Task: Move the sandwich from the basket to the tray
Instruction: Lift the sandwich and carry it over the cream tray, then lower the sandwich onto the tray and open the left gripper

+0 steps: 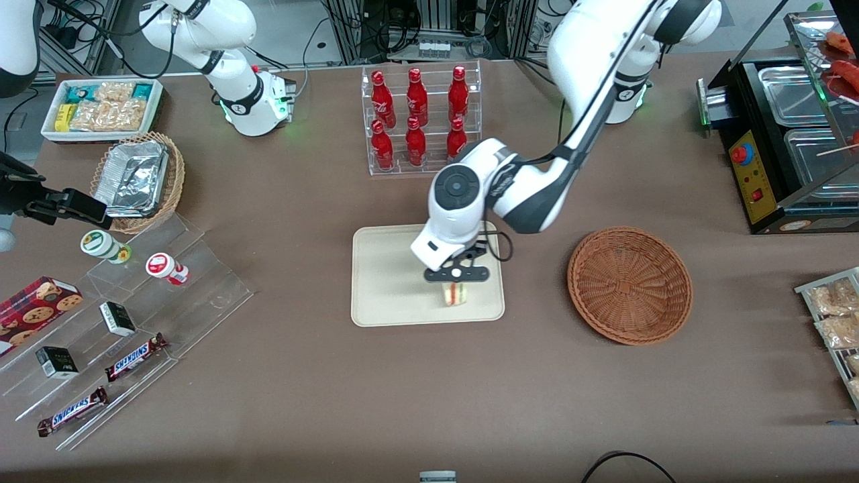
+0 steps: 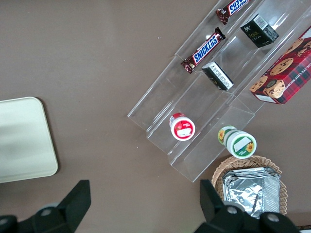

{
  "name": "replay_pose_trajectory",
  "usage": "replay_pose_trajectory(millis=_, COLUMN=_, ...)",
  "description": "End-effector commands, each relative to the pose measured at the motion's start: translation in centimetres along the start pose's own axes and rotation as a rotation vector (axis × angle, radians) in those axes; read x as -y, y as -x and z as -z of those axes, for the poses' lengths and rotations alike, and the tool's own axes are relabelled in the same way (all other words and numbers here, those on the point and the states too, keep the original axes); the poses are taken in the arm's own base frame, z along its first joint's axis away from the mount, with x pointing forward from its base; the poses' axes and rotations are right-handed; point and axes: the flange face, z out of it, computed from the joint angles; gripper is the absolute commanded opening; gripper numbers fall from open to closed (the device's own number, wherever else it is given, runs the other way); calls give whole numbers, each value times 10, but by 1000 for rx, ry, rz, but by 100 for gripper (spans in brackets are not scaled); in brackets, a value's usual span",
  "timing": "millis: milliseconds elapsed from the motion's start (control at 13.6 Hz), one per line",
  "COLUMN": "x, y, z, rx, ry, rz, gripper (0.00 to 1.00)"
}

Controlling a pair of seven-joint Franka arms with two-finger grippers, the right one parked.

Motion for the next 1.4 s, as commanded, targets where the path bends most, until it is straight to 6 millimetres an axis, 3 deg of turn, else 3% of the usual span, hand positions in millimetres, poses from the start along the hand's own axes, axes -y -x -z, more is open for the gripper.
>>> replay_pose_trajectory(millis=0, x=-25, y=5, z=-17, rx=-51, ry=12, rz=-10, gripper=0)
replay_pose_trajectory(millis=590, x=-50, y=27, z=-58, rx=-24, ry=-13, rz=-51, gripper=0)
replay_pose_trajectory(millis=664, x=-50, y=27, z=-59, rx=-23, ry=-12, rz=-47, gripper=41)
replay_pose_trajectory(millis=738, x=-49, y=27, z=-61, rx=-21, ry=-16, rz=-44, gripper=99)
replay_pose_trajectory(millis=1033, x=-46, y=20, z=-29, rx=-53, ry=0, rz=-32, gripper=100)
replay_pose_trajectory(millis=1180, x=-29, y=5, z=13, rx=-85, ry=-11, rz=13, gripper=100)
replay_pose_trajectory(millis=1328, x=-21, y=4, z=52, rx=-96, ry=-14, rz=62, gripper=100)
